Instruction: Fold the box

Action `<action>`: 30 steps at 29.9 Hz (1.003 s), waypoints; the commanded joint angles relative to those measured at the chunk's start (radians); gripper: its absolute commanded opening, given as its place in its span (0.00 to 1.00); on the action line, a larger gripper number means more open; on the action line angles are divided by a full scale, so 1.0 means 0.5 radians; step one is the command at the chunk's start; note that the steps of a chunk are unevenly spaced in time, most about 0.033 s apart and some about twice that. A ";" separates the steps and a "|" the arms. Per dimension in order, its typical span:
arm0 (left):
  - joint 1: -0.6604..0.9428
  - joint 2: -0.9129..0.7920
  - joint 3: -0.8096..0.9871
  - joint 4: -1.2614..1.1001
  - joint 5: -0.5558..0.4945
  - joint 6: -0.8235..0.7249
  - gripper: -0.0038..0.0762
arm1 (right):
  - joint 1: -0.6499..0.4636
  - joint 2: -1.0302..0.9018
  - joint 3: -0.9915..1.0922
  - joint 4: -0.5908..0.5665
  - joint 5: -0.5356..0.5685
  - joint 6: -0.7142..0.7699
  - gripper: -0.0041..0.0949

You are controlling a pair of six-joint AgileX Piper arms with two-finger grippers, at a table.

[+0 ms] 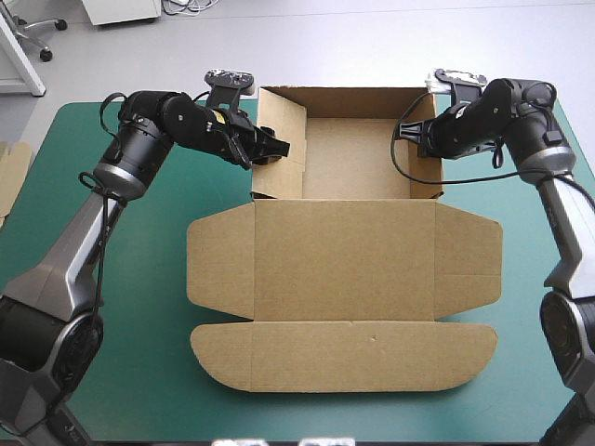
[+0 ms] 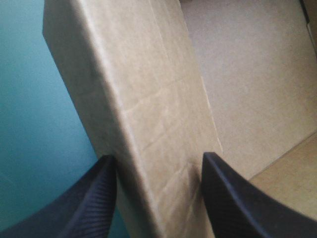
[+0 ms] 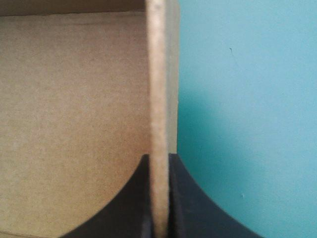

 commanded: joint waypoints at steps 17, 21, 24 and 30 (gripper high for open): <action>-0.019 0.252 -0.478 0.420 0.470 -0.239 0.36 | 0.161 -0.103 -0.067 -0.212 -0.042 0.097 0.03; -0.019 0.278 -0.478 0.434 0.466 -0.239 0.23 | 0.168 -0.103 -0.067 -0.216 -0.009 0.097 0.03; -0.019 0.286 -0.478 0.462 0.471 -0.239 0.08 | 0.168 -0.072 -0.067 -0.216 0.027 0.102 0.03; -0.019 0.295 -0.478 0.577 0.471 -0.231 0.03 | 0.168 -0.006 -0.067 -0.216 0.086 0.104 0.03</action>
